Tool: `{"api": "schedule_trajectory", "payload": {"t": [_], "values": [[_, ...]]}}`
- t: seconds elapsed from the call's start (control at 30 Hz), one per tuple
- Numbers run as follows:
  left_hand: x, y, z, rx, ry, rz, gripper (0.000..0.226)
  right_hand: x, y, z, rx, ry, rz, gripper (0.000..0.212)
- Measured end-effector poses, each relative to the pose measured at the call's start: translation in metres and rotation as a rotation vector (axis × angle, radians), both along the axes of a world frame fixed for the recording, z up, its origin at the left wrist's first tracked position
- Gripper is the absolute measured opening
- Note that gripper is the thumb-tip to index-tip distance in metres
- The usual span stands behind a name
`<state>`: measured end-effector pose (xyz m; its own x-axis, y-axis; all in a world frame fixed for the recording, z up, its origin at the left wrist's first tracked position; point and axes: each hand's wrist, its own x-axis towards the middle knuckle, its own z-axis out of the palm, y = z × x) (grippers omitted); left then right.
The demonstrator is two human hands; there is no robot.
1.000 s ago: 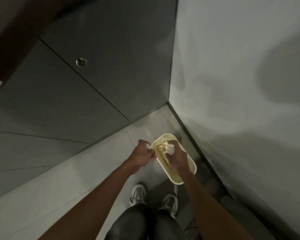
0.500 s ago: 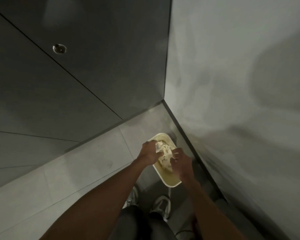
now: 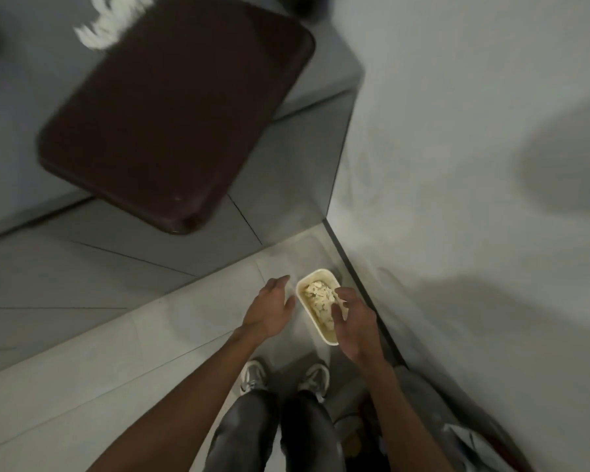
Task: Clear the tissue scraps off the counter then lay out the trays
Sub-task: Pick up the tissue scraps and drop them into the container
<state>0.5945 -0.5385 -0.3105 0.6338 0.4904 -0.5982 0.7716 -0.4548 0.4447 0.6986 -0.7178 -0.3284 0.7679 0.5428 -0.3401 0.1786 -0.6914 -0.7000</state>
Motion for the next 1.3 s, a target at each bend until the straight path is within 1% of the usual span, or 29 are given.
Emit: {"api": "schedule_trajectory", "payload": {"t": [0.07,0.13,0.2,0.3,0.43,0.57,0.7,0.87,1.07,1.2,1.27,1.3], "values": [[-0.02,0.007,0.05,0.017,-0.029,0.015,0.057,-0.017,0.01,0.055,0.022,-0.022,0.003,0.036],[-0.044,0.014,0.094,0.034,-0.068,0.039,0.056,-0.036,0.022,0.105,0.025,-0.033,0.012,0.033],[-0.066,0.021,0.134,0.049,-0.127,0.067,0.056,-0.054,0.037,0.153,0.055,-0.054,0.041,0.03],[-0.101,0.031,0.187,0.089,-0.206,0.103,0.053,-0.082,0.059,0.215,0.075,-0.077,0.076,0.032],[-0.141,0.057,0.248,0.143,-0.281,0.168,0.045,-0.106,0.095,0.273,0.113,-0.108,0.114,0.035],[-0.17,0.096,0.291,0.16,-0.383,0.278,0.037,-0.109,0.137,0.316,0.176,-0.17,0.162,0.034],[-0.174,0.142,0.317,0.248,-0.468,0.351,0.027,-0.094,0.184,0.343,0.218,-0.211,0.23,0.031],[-0.141,0.2,0.335,0.318,-0.533,0.421,0.02,-0.056,0.239,0.354,0.229,-0.225,0.282,0.024],[-0.06,0.287,0.345,0.292,-0.514,0.423,0.02,0.014,0.315,0.35,0.199,-0.231,0.352,0.018],[-0.007,0.348,0.329,0.299,-0.443,0.424,0.01,0.061,0.372,0.347,0.164,-0.257,0.413,0.018],[0.017,0.375,0.321,0.296,-0.407,0.462,0.004,0.08,0.402,0.345,0.139,-0.281,0.469,0.017],[0.028,0.386,0.318,0.288,-0.386,0.492,0.006,0.087,0.416,0.344,0.116,-0.292,0.497,0.017]]}}
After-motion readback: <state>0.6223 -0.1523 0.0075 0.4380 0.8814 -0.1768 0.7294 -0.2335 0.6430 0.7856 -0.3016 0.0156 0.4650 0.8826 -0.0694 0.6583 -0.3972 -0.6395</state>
